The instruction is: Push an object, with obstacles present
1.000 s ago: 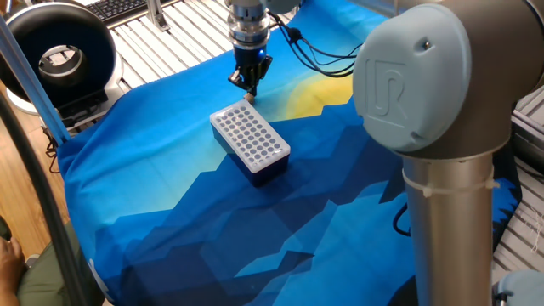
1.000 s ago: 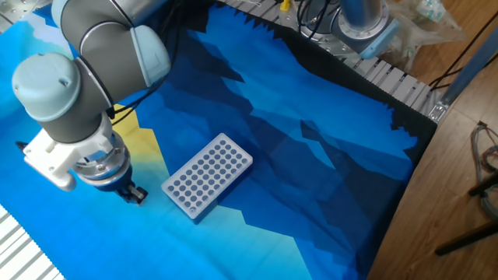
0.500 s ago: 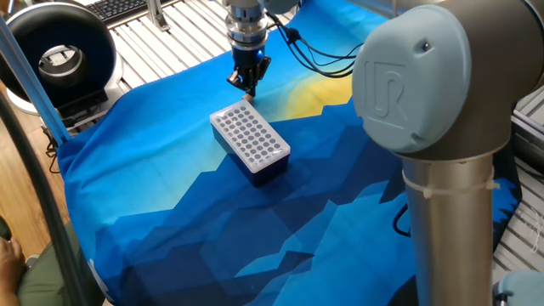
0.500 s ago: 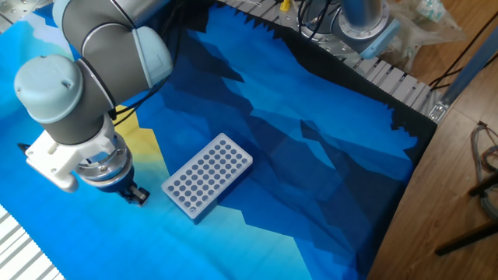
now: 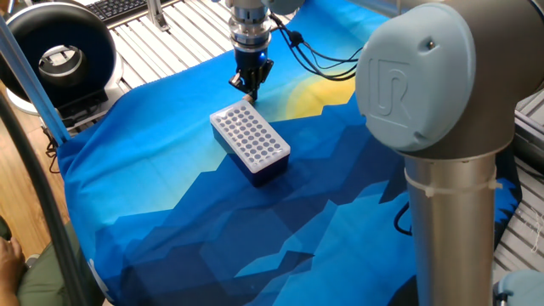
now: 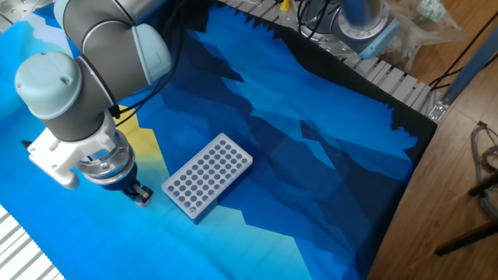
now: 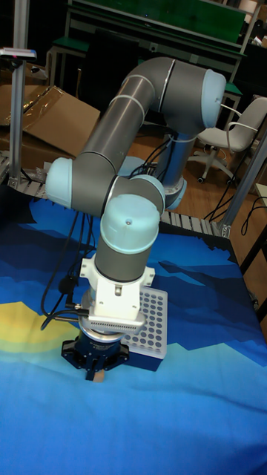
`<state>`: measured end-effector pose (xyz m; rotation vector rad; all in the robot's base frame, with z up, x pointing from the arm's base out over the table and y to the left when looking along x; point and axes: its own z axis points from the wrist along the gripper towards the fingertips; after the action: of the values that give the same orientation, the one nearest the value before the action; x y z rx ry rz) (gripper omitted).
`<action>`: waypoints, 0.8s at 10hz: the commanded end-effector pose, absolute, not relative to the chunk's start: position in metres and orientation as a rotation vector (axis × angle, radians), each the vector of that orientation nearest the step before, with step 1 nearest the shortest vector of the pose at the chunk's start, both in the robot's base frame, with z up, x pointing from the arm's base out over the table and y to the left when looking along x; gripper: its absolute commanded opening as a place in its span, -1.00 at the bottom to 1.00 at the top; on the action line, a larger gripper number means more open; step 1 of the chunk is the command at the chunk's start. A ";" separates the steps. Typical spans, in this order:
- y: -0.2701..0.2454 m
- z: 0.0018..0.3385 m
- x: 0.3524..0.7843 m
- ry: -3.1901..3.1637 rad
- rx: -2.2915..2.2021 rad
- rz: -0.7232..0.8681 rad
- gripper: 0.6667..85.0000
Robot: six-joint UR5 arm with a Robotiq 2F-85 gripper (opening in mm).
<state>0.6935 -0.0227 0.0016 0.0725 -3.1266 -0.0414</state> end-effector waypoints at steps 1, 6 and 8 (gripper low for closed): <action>-0.009 0.003 0.693 -3.120 -0.010 -0.085 -0.99; 0.016 0.007 0.696 -3.112 -0.098 -0.093 -0.99; 0.027 0.007 0.697 -3.113 -0.132 -0.098 -0.99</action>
<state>0.6949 0.0123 0.0053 -0.0771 -3.1132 -0.0754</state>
